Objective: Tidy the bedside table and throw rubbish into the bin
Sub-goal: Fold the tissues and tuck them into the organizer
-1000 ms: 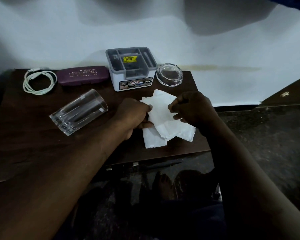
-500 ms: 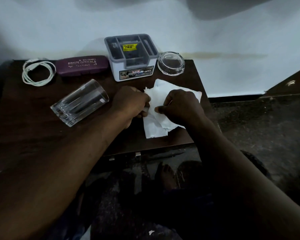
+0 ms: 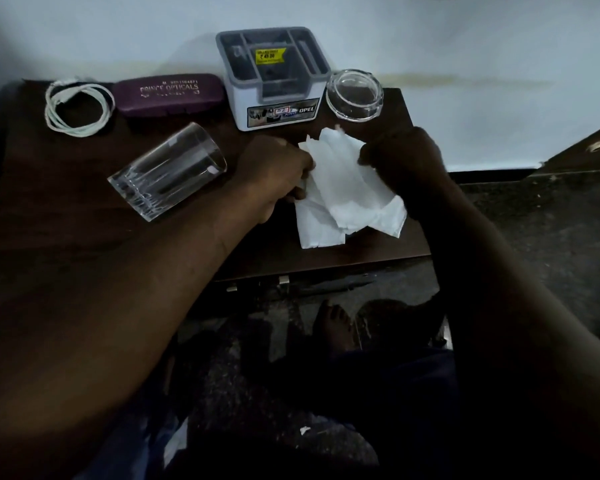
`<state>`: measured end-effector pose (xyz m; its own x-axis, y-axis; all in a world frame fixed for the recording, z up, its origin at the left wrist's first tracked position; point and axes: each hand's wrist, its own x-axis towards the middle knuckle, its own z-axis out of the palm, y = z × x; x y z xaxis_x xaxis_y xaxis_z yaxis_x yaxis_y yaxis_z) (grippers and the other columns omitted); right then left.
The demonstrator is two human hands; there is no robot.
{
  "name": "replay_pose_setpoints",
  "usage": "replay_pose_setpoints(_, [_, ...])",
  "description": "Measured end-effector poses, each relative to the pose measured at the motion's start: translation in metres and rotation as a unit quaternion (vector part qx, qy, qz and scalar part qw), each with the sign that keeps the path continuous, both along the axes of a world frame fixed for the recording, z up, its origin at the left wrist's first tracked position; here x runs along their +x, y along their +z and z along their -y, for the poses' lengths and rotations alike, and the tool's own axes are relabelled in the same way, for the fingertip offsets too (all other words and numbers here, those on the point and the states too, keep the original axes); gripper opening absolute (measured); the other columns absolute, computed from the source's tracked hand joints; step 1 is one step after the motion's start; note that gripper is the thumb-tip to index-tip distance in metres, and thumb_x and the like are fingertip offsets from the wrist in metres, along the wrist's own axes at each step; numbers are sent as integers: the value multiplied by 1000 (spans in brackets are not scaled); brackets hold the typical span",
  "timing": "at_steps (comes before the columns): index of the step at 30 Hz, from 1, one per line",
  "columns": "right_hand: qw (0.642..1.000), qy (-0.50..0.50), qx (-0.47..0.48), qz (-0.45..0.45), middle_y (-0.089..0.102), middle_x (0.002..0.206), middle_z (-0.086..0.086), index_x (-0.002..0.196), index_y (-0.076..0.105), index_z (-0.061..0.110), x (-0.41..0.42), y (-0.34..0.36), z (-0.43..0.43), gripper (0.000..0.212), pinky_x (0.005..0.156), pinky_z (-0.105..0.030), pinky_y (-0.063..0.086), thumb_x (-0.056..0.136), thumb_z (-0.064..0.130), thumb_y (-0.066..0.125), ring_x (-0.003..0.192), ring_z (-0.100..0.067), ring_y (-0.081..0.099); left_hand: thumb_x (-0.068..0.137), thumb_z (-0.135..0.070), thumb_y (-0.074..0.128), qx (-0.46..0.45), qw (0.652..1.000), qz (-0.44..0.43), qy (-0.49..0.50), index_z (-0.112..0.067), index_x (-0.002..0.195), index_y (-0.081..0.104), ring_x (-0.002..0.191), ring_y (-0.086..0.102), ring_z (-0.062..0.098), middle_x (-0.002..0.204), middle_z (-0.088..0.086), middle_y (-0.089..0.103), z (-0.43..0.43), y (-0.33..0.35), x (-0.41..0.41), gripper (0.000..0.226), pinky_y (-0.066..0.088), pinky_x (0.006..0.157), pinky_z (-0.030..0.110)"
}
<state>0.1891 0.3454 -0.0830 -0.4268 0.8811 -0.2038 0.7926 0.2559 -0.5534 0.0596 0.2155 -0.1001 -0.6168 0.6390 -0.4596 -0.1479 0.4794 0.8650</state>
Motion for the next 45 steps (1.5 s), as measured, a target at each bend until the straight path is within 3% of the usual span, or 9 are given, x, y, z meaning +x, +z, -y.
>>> replay_pose_setpoints(3, [998,-50,-16,-44,62,70,-1,63,65,18,6,5,-5,14,75,-40,53,73,23,73,85,-35,67,91,-12,68,15,998,57,6,-5,99,67,49,64,20,92,16,73,-1,1,1,10,44,42,22])
replay_pose_setpoints(6, [997,-52,46,-30,70,75,-8,77,74,9,12,2,-4,9,83,-44,60,77,16,70,86,-37,71,92,-11,68,7,997,81,9,-4,105,67,51,65,20,89,13,73,-2,-1,2,15,45,40,22])
replay_pose_setpoints(10, [991,-63,118,-16,65,88,0,82,60,19,17,-2,-4,6,76,-27,45,80,13,60,97,-28,65,92,-12,68,2,996,86,12,-6,108,67,50,65,19,87,12,73,-5,-5,3,17,46,40,22])
replay_pose_setpoints(14, [988,-76,136,2,72,107,-7,97,65,19,29,-10,-8,19,78,-27,43,79,18,61,105,-33,65,93,-14,67,-3,995,98,4,-8,106,65,51,66,18,88,10,70,-5,-4,2,14,47,39,21])
replay_pose_setpoints(18, [982,-91,166,23,71,111,-11,108,64,12,34,-13,-12,28,79,-32,46,81,19,61,108,-37,64,94,-16,65,-3,994,107,2,-11,99,65,52,68,17,88,8,71,-5,-5,2,6,48,40,21])
replay_pose_setpoints(24, [989,-65,122,43,71,110,-10,106,65,11,32,-20,-19,30,84,-34,50,81,24,75,109,-35,64,90,-16,59,11,991,122,47,-11,98,66,49,66,17,87,11,70,-5,-1,1,12,50,45,21])
replay_pose_setpoints(32, [993,-70,88,34,74,104,-13,93,70,12,32,-13,-15,18,86,-37,57,77,20,69,102,-35,68,87,-21,53,46,980,148,122,-16,95,66,41,56,15,71,4,63,-3,3,-3,16,40,41,20])
replay_pose_setpoints(38, [996,-85,37,-14,77,85,-8,84,73,14,29,7,-17,35,82,-44,63,64,43,74,84,-32,74,87,-19,52,89,959,230,143,-18,79,52,45,52,15,60,1,54,-3,8,-6,8,38,45,19])
replay_pose_setpoints(45, [996,-11,12,-85,76,78,2,82,74,18,17,20,-8,29,86,-45,61,75,45,83,80,-16,73,85,-22,69,74,978,164,102,-19,82,68,49,59,14,65,-2,67,-7,7,-5,5,44,46,20])
